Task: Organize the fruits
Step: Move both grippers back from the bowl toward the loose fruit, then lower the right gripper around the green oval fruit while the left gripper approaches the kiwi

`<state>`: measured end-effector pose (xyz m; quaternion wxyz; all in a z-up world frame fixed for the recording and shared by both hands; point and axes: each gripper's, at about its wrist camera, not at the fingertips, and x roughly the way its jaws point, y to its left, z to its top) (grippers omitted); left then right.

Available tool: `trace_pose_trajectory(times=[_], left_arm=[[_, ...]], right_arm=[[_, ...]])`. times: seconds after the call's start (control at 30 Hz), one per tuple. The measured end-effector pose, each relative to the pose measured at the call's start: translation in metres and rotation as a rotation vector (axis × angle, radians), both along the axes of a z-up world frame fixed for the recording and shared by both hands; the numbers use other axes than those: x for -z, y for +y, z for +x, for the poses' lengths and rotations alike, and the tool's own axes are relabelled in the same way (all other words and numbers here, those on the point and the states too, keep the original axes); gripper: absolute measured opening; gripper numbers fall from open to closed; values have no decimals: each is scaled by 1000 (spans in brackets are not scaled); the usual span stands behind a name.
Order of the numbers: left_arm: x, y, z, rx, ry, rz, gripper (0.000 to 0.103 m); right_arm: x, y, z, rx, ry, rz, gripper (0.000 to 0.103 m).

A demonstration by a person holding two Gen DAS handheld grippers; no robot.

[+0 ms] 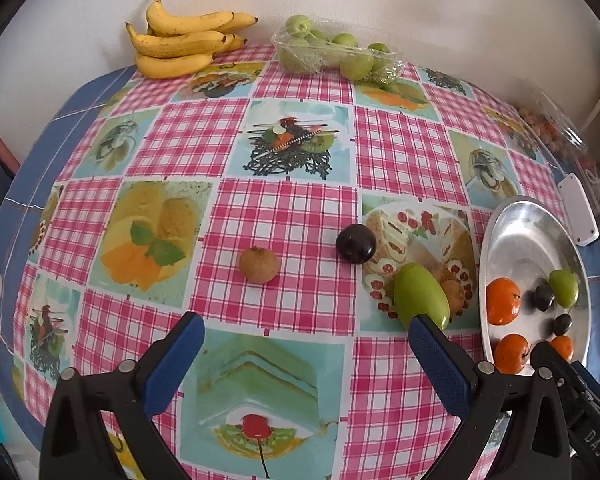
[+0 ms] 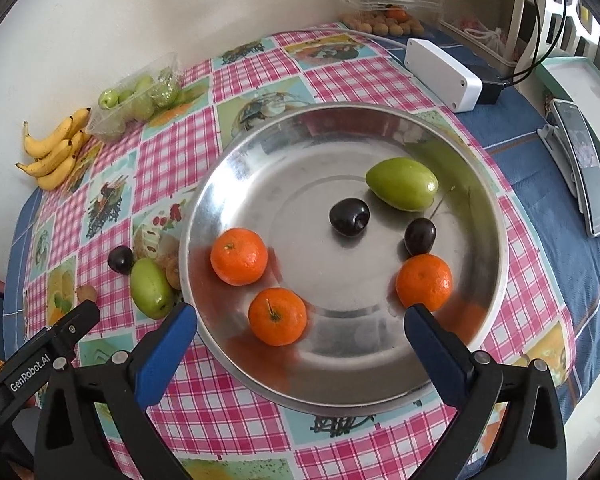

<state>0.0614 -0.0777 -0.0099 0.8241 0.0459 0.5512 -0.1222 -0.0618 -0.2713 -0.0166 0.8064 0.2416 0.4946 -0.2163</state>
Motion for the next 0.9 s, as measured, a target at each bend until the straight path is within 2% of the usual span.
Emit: trace_pose_trajectory(times=[0.17, 0.4, 0.67, 0.8, 0.9], left_arm=[[0, 4, 5, -10, 6, -24, 103], [-5, 20, 17, -44, -40, -33, 103], [-11, 41, 32, -71, -91, -44, 103], [-14, 50, 39, -77, -123, -34, 103], [-15, 57, 44, -81, -129, -65, 103]], right_arm=[[-1, 0, 1, -1, -34, 23, 103], [-5, 4, 8, -30, -101, 50, 103], [0, 16, 19, -83, -100, 54, 103], [-3, 22, 23, -99, -128, 26, 103], [-4, 24, 28, -100, -137, 34, 103]])
